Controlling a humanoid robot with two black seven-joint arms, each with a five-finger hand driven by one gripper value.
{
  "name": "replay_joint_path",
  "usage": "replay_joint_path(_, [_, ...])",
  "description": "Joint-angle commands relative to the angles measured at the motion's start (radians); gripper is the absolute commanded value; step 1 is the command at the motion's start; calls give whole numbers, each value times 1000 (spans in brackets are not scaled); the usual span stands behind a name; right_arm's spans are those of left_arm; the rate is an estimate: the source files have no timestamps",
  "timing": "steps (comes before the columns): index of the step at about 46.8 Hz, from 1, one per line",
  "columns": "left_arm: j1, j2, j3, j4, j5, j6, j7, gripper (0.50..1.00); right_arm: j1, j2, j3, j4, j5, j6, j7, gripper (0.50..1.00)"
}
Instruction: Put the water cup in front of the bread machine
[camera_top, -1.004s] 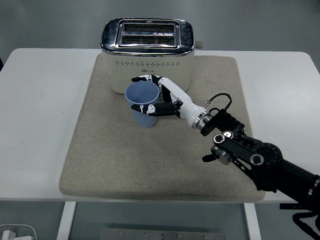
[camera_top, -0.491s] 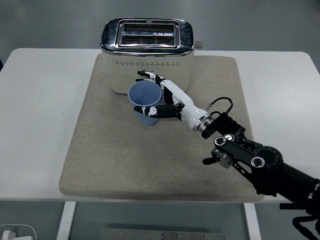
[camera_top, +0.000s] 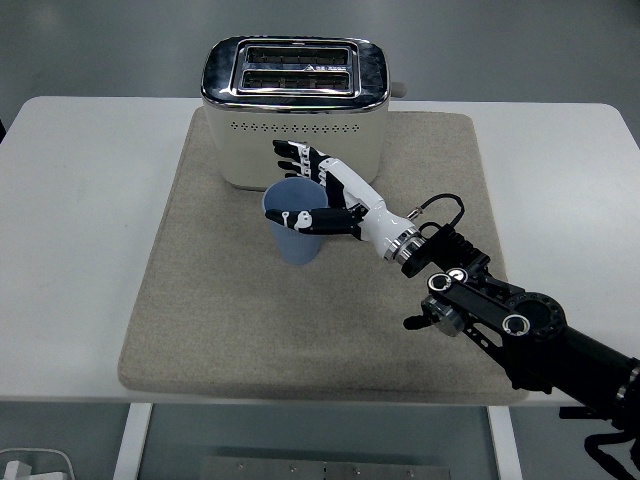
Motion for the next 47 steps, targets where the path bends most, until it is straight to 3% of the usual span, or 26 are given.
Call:
replay_joint_path(1, [0,0,0,0,0,-1,0,1000,3,0,0,3,1,0,0,926])
replay_joint_path(30, [0,0,0,0,0,-1,0,1000,4,-83,37,28,1,18,1,926])
replay_joint_path(47, [0,0,0,0,0,-1,0,1000,4,-195,45,49,34,52,1,926])
